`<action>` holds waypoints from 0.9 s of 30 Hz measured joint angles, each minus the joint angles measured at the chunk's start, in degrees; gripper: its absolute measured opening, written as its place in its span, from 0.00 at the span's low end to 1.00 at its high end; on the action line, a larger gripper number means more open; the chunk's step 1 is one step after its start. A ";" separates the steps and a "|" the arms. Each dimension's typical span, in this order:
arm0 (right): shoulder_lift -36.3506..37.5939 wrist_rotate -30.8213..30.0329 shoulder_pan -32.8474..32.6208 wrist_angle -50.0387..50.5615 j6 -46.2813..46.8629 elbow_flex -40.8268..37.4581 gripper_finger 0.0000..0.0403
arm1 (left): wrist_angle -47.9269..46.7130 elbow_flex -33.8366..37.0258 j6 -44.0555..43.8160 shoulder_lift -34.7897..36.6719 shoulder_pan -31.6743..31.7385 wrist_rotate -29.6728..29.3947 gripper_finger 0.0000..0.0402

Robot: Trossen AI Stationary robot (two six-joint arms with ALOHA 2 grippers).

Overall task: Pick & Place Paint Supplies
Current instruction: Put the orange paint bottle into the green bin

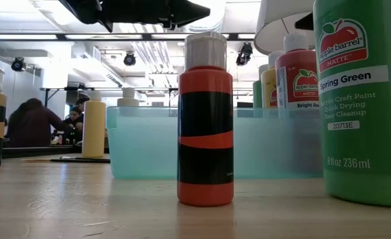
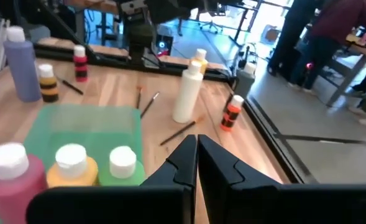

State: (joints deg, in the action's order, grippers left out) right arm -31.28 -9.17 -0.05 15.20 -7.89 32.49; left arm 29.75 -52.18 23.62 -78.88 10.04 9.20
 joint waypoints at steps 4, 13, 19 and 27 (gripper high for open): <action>0.89 -2.50 -0.03 1.67 -0.83 -0.02 0.02 | -4.72 0.00 -1.00 1.33 0.01 -0.14 0.33; -0.16 -5.79 -0.03 1.33 1.54 -0.02 0.02 | -21.69 0.00 -1.83 8.16 0.02 -9.95 0.33; -2.24 -10.04 -0.01 1.78 4.73 -0.02 0.02 | -31.23 0.00 -4.49 13.02 0.00 -16.48 0.33; -4.49 -10.50 -0.03 2.20 4.95 -0.04 0.02 | -40.87 0.00 -8.99 16.87 0.02 -26.34 0.33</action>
State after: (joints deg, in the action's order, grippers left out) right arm -35.77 -19.67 -0.08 17.41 -2.94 32.45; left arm -11.12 -52.18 14.62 -62.01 10.07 -17.14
